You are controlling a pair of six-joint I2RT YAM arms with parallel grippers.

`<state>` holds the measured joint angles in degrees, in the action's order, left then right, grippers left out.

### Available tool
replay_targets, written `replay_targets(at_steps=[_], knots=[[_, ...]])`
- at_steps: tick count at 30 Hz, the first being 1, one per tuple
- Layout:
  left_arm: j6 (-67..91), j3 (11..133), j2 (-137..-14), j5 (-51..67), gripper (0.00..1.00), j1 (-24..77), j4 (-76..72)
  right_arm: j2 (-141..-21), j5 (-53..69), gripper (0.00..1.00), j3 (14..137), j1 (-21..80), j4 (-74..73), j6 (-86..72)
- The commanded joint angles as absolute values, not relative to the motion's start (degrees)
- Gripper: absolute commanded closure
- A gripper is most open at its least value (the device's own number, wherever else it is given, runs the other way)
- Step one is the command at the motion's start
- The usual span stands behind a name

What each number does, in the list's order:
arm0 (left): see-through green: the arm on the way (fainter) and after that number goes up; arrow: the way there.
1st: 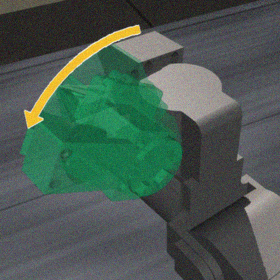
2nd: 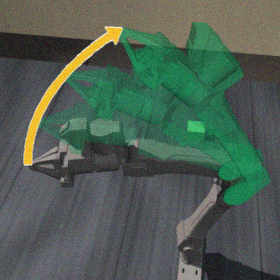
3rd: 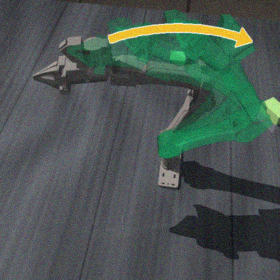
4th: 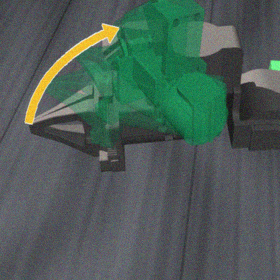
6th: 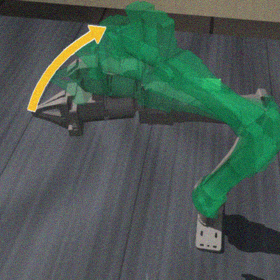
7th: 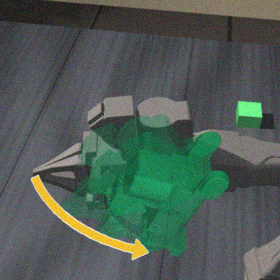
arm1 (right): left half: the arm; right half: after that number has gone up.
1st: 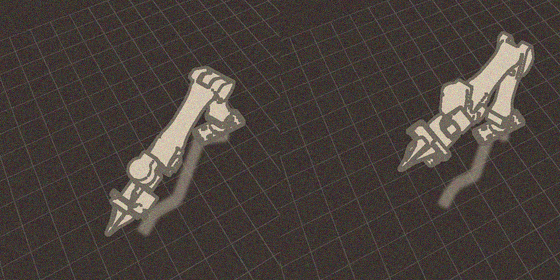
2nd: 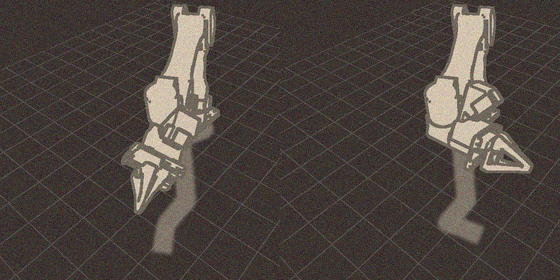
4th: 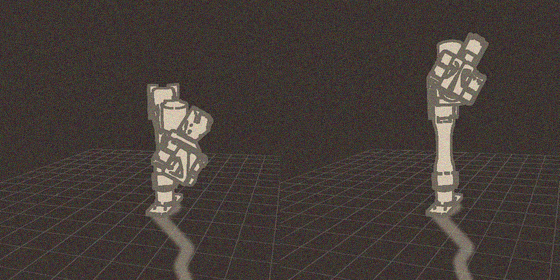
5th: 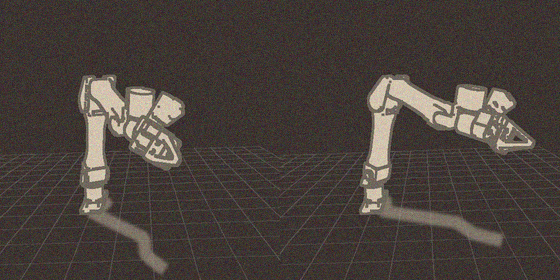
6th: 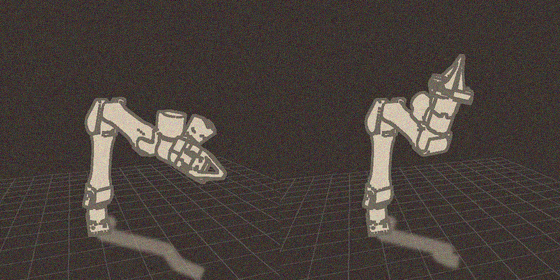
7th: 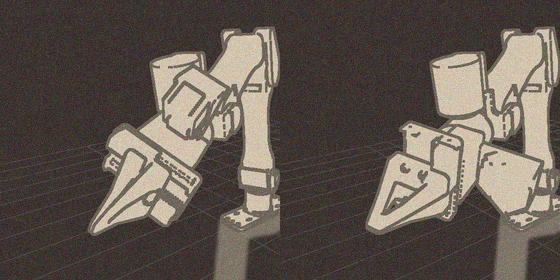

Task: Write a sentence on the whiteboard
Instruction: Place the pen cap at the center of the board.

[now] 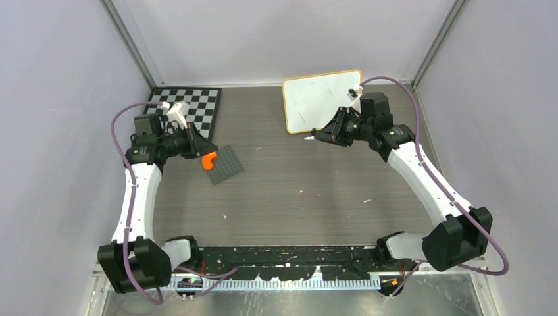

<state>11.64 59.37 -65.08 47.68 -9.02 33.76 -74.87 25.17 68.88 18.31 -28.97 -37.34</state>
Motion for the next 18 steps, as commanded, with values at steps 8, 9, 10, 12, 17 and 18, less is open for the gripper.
replay_targets(at_steps=[8,9,10,12,17,18], knots=[[-9.91,68.77,-73.08,28.6,1.0,-9.58,56.78,-71.21,18.98,1.0,68.38,23.15,-28.78,-35.46],[-10.56,68.71,-73.46,28.07,1.0,-9.64,57.14,-70.59,18.38,1.0,67.26,23.53,-27.89,-35.47],[-10.64,68.65,-73.78,26.92,1.0,-9.62,57.25,-69.64,17.78,1.0,66.17,23.86,-27.07,-35.27],[-11.63,68.59,-74.56,24.69,1.0,-9.61,57.37,-67.53,17.06,1.0,64.16,23.96,-25.54,-34.61],[-16.3,67.34,-78.85,13.7,1.0,-9.65,57.63,-67.61,19.81,1.0,65.36,21.09,-29.53,-31.53],[-17.18,67.01,-80.09,11.12,1.0,-9.64,57.05,-67.89,20.19,1.0,65.69,20.49,-30.44,-30.41]])
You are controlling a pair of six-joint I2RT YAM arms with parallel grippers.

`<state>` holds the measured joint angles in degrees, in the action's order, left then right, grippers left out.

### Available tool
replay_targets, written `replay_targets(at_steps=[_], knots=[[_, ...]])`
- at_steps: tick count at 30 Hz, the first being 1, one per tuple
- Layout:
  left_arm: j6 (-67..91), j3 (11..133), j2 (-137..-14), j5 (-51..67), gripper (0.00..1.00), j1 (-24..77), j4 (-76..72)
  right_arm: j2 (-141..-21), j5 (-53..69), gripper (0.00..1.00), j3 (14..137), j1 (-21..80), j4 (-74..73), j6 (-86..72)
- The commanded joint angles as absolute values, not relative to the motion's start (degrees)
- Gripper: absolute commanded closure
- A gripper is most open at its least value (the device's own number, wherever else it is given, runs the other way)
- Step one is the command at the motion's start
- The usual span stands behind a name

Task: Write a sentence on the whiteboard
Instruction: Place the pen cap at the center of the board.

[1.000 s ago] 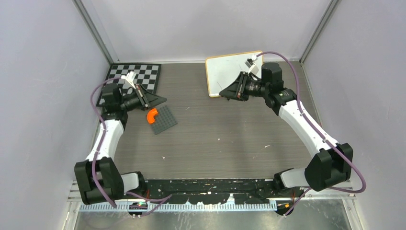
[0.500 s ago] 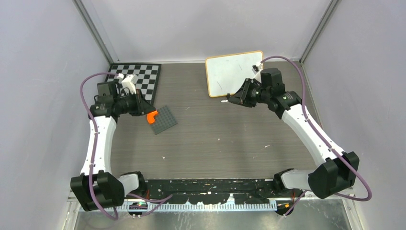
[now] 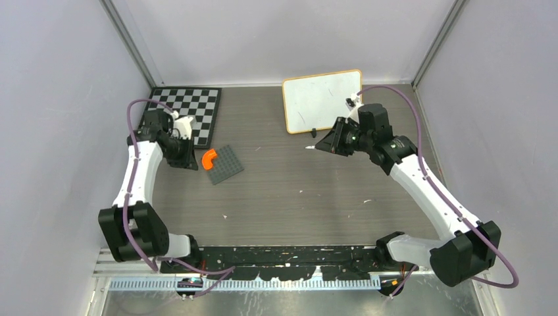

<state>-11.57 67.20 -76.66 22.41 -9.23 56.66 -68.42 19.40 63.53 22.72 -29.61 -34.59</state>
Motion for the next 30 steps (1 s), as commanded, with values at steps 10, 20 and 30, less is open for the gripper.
replay_targets(at_steps=[10,20,30], knots=[[-21.06,65.36,-92.09,-0.95,1.0,-10.2,49.72,-68.74,25.72,1.0,61.18,13.23,-33.69,-21.36],[-23.26,62.94,-100.9,-0.27,0.91,-10.25,44.74,-67.76,28.08,1.0,59.51,9.0,-33.36,-15.83],[-25.56,60.5,-99.08,3.55,0.64,-10.2,45.8,-68.25,28.66,1.0,57.98,5.78,-30.95,-14.54]])
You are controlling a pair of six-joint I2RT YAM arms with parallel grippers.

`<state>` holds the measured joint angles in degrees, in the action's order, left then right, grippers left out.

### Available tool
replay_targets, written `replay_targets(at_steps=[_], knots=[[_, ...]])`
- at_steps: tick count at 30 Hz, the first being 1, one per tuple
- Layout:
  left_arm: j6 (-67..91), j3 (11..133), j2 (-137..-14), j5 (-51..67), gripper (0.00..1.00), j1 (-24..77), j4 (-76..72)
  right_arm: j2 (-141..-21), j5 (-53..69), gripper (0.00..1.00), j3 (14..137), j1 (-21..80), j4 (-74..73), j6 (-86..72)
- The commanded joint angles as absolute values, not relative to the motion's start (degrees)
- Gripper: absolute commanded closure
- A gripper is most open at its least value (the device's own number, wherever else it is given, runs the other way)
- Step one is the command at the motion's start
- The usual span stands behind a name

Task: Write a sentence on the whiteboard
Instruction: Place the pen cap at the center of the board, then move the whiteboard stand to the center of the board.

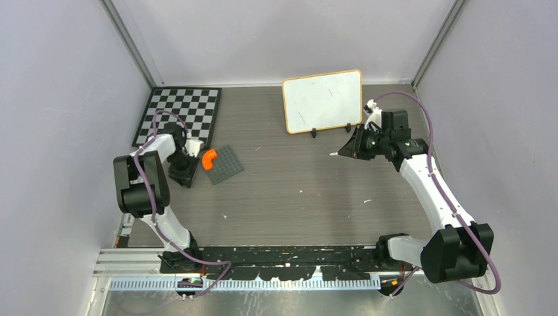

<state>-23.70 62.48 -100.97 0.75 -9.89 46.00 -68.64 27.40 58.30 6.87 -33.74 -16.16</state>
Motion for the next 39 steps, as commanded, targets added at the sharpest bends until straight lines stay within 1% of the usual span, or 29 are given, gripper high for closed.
replay_targets(at_steps=[1,6,9,11,12,13,18,22,25,26,29,33,36,38,39], knots=[[-25.66,60.36,-98.4,3.77,0.64,-10.25,45.98,-68.38,28.73,1.0,57.93,5.49,-30.9,-14.44],[-26.42,60.33,-94.08,6.13,0.59,-10.23,48.83,-68.33,29.18,1.0,57.62,4.47,-30.92,-14.16],[-26.71,60.98,-91.72,6.79,0.54,-10.21,50.75,-67.98,29.38,1.0,57.48,4.16,-30.9,-14.08],[-26.93,61.86,-90.17,7.56,0.49,-10.28,52.29,-67.79,29.55,1.0,57.32,4.07,-30.53,-14.34],[-26.92,62.32,-89.37,8.16,0.44,-10.23,53.33,-67.83,29.61,1.0,57.23,4.05,-30.43,-14.41],[-26.94,63.08,-88.68,8.96,0.42,-10.25,54.37,-67.85,29.62,1.0,57.31,4.03,-30.4,-14.46],[-27.17,67.42,-85.02,12.39,0.39,-8.57,59.21,-67.59,30.16,1.0,57.39,3.25,-30.32,-14.29],[-24.38,71.75,-82.58,16.07,0.36,-3.09,57.91,-67.33,30.5,1.0,57.48,1.72,-30.28,-14.46],[-20.25,74.1,-82.39,17.0,0.38,4.58,52.09,-67.06,30.76,1.0,57.1,0.75,-29.58,-15.05],[-18.74,74.5,-82.67,16.55,0.38,7.14,49.14,-66.98,30.86,1.0,57.13,-1.02,-29.57,-14.99],[-16.87,77.48,-85.56,16.9,0.38,16.07,41.52,-66.89,31.36,1.0,57.06,-3.28,-29.53,-14.95],[-19.04,86.97,-95.09,14.22,0.37,26.39,37.83,-66.84,32.12,1.0,57.13,-5.77,-29.52,-15.29],[-13.33,96.85,-106.02,8.4,0.4,33.01,38.33,-66.91,31.58,1.0,57.26,-7.13,-29.54,-15.83],[-6.15,102.09,-111.55,4.74,0.42,36.75,37.92,-66.57,30.24,1.0,57.39,-8.04,-29.53,-16.2],[-0.87,103.56,-113.89,-1.68,0.44,38.51,36.33,-66.27,29.54,1.0,57.4,-8.42,-29.52,-16.25]])
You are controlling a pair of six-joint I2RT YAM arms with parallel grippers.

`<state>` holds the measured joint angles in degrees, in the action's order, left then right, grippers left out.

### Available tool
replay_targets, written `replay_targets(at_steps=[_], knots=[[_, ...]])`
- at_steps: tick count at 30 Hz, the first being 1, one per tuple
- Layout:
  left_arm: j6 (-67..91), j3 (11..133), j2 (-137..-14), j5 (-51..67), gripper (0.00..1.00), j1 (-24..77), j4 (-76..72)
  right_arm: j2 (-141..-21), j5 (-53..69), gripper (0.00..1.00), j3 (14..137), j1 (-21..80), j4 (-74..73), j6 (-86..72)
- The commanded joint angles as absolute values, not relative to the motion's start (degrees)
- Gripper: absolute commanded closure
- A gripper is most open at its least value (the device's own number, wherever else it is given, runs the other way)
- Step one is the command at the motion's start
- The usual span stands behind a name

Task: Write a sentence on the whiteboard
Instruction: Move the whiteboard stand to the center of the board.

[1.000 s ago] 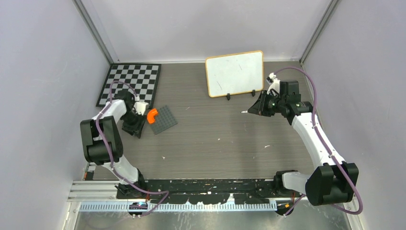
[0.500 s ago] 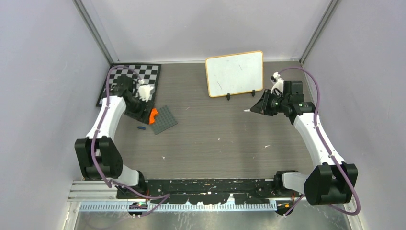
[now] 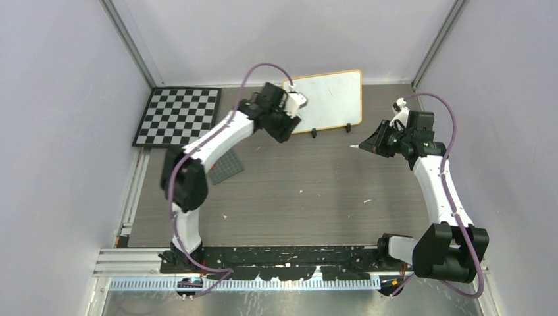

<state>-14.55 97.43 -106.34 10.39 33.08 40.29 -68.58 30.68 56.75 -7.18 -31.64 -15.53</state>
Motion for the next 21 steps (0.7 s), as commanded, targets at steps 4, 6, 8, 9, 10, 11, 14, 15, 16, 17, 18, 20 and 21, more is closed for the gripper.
replay_targets(at_steps=[4,6,8,9,10,11,14,15,16,17,18,20,21], knots=[[10.71,107.44,-119.85,-9.67,0.46,43.5,30.57,-65.45,27.67,1.0,57.56,-9.91,-29.6,-16.01],[15.0,108.29,-121.64,-11.97,0.47,44.82,27.09,-65.39,27.42,1.0,57.85,-10.92,-29.6,-15.97],[17.68,110.95,-123.66,-14.27,0.46,45.68,25.16,-65.39,27.46,1.0,58.0,-12.18,-29.55,-16.23],[18.84,112.84,-125.18,-15.32,0.46,45.99,25.1,-65.39,27.58,1.0,58.17,-12.84,-29.6,-16.53],[19.89,114.95,-126.8,-16.43,0.46,46.18,25.51,-65.47,27.88,1.0,58.25,-13.57,-29.54,-16.71],[20.86,117.4,-128.37,-17.39,0.45,46.26,26.09,-65.48,28.13,1.0,58.35,-14.28,-29.53,-16.85],[24.54,123.63,-134.19,-19.33,0.43,46.32,28.32,-65.54,28.82,1.0,58.36,-15.56,-29.53,-16.96],[25.4,125.81,-135.95,-19.76,0.43,46.4,28.85,-65.58,28.83,1.0,58.4,-15.84,-29.58,-16.92],[25.99,127.91,-137.48,-20.54,0.42,46.53,29.33,-65.63,28.87,1.0,58.39,-16.2,-29.48,-16.96],[26.61,129.87,-139.2,-21.35,0.42,46.62,29.91,-65.63,28.86,1.0,58.44,-16.41,-29.45,-16.98],[27.03,131.98,-140.67,-22.18,0.42,46.66,30.44,-65.72,28.83,1.0,58.51,-16.63,-29.47,-17.04],[27.97,135.1,-142.94,-23.63,0.42,46.76,31.06,-65.62,29.11,1.0,58.53,-16.98,-29.5,-17.17],[28.37,135.99,-143.67,-24.23,0.43,46.76,31.18,-65.55,29.14,1.0,58.45,-17.09,-29.47,-17.22]])
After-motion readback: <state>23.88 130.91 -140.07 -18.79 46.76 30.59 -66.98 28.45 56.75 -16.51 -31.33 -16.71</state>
